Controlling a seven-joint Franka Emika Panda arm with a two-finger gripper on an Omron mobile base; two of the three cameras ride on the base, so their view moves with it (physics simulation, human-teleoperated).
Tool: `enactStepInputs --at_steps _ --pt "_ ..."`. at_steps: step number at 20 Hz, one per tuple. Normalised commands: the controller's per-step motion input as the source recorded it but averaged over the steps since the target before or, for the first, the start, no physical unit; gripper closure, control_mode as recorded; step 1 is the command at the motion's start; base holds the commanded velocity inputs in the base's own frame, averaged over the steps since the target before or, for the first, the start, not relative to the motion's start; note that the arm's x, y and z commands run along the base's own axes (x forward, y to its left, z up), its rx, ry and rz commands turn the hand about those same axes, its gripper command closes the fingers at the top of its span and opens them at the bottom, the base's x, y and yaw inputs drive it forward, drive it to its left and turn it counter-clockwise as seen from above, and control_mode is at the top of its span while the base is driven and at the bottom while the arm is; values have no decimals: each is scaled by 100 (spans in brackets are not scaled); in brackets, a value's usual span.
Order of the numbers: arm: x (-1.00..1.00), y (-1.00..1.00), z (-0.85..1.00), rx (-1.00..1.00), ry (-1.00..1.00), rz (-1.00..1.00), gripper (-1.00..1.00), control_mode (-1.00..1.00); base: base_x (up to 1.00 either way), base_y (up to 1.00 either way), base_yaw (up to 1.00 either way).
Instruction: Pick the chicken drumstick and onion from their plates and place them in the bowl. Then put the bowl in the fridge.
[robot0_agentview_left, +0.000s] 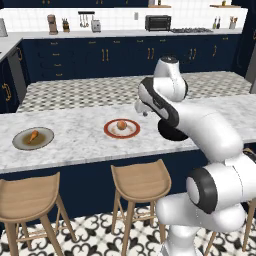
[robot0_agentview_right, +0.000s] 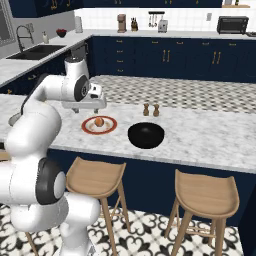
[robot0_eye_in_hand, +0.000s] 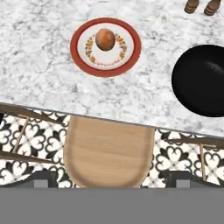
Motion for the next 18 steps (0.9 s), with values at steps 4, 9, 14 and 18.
enactStepInputs --at_steps 4,9,14,18 --pt "100 36 -55 0 34 0 -100 -100 0 0 0" --pt "98 16 -68 0 11 0 -100 -100 0 0 0" --pt "81 4 -41 -1 -3 1 -100 -100 0 0 0" --pt "71 3 -48 0 -8 5 -100 -100 0 0 0"
